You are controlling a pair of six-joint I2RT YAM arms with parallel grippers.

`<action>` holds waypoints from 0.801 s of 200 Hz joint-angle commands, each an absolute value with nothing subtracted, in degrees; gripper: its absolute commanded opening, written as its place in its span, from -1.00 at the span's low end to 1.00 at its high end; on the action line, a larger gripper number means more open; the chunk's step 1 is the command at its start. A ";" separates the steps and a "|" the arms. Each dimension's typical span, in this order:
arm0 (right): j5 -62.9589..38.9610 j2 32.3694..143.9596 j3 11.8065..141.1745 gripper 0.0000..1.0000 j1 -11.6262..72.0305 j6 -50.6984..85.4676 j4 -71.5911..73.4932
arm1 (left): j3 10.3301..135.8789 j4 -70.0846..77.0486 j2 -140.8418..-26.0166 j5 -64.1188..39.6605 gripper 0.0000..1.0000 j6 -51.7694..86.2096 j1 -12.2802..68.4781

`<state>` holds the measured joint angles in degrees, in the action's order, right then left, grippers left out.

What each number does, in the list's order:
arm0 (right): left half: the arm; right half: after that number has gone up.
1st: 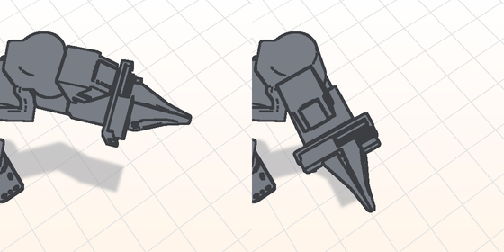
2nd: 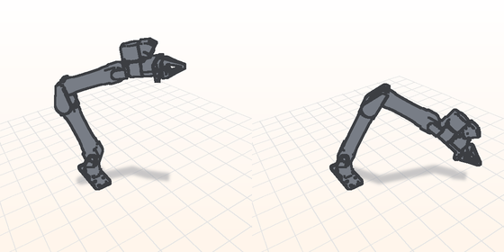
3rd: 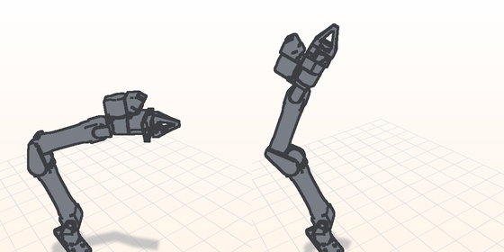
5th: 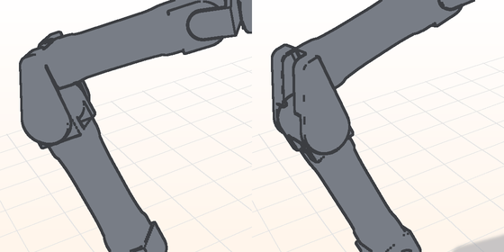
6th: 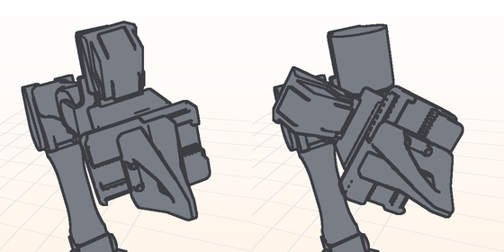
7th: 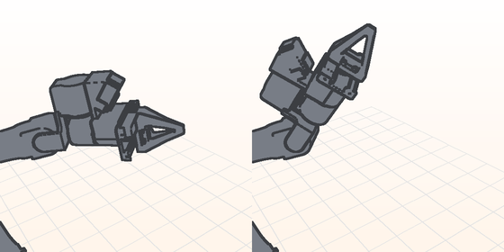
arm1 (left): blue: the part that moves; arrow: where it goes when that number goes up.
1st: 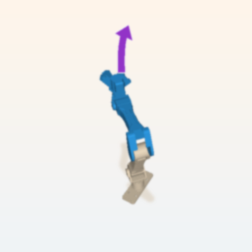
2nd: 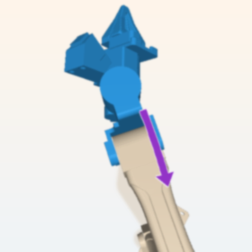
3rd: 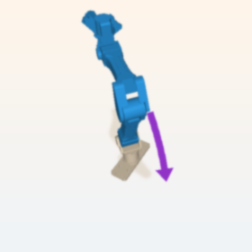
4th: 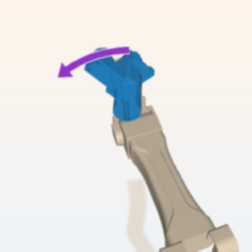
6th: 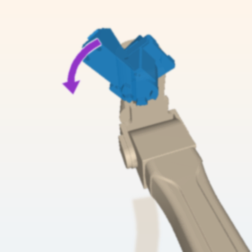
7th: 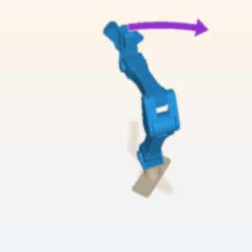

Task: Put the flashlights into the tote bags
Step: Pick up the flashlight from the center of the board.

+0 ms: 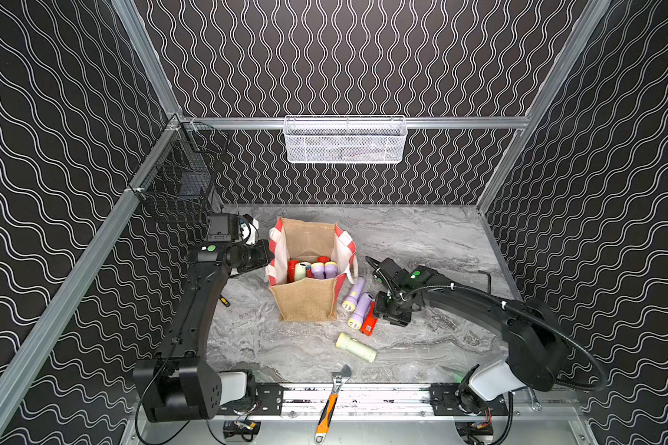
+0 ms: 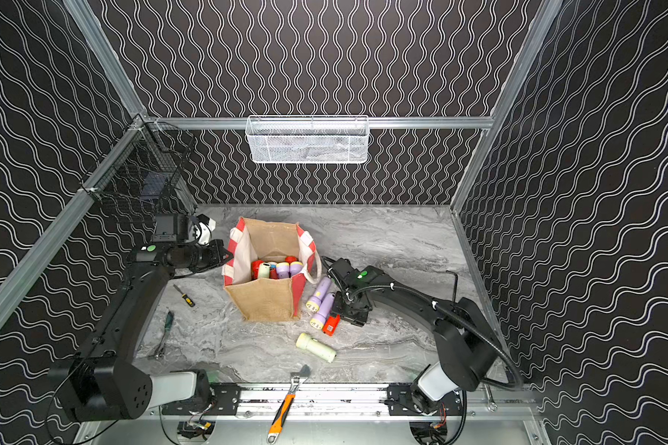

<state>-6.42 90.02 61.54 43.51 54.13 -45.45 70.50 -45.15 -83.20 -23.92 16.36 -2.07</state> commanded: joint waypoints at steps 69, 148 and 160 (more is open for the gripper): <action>-9.27 97.46 63.71 0.17 43.52 54.74 -41.86 | 70.68 -43.72 -83.50 -24.70 -0.89 16.63 -2.07; -6.96 99.56 63.32 0.16 43.17 53.70 -44.86 | 70.66 -43.74 -83.33 -24.52 -0.89 16.61 -2.09; -6.32 98.94 62.84 0.15 43.07 53.79 -45.15 | 70.66 -43.70 -83.37 -24.61 -0.89 16.59 -2.09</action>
